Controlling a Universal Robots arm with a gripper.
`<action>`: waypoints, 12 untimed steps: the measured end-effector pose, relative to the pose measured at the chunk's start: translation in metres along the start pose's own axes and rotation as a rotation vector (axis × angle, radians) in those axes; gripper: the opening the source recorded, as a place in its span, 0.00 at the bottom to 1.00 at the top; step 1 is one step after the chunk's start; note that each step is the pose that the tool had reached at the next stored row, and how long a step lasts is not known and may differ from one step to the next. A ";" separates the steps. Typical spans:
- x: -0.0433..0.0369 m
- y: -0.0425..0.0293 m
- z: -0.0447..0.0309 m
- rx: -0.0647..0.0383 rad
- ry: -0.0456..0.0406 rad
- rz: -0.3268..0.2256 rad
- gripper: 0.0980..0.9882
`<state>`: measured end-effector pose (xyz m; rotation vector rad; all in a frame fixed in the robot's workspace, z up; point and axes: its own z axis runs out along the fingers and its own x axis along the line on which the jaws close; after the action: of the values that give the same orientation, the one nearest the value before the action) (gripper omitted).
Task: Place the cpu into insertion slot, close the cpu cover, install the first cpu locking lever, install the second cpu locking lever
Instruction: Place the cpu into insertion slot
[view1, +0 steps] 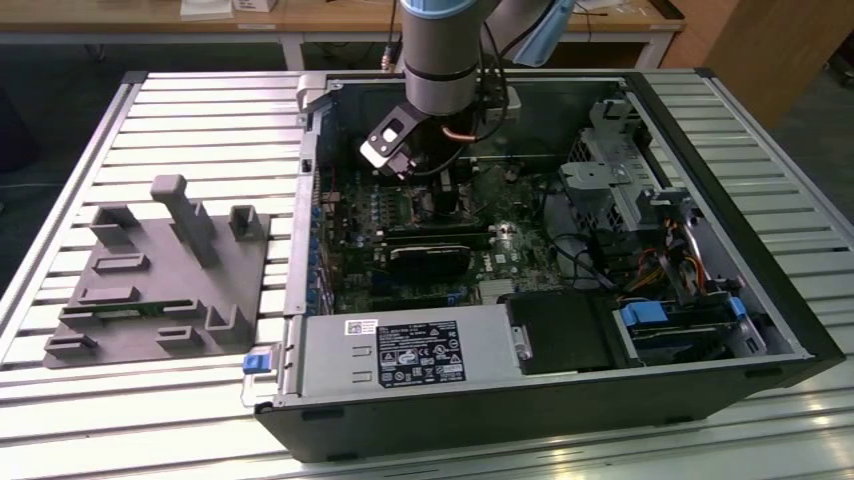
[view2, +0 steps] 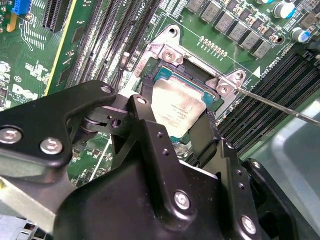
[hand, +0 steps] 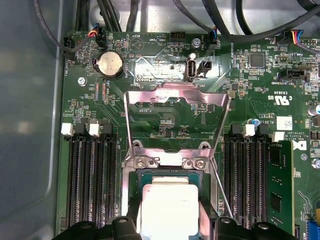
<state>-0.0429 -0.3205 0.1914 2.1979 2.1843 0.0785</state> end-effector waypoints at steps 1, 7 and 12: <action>0.0000 0.0000 0.0000 0.000 0.0000 0.000 0.49; 0.0000 0.0000 0.0002 0.000 0.0001 0.000 0.49; 0.0002 0.0001 0.0008 -0.001 0.0012 0.000 0.51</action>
<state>-0.0427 -0.3203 0.1906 2.1979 2.1846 0.0807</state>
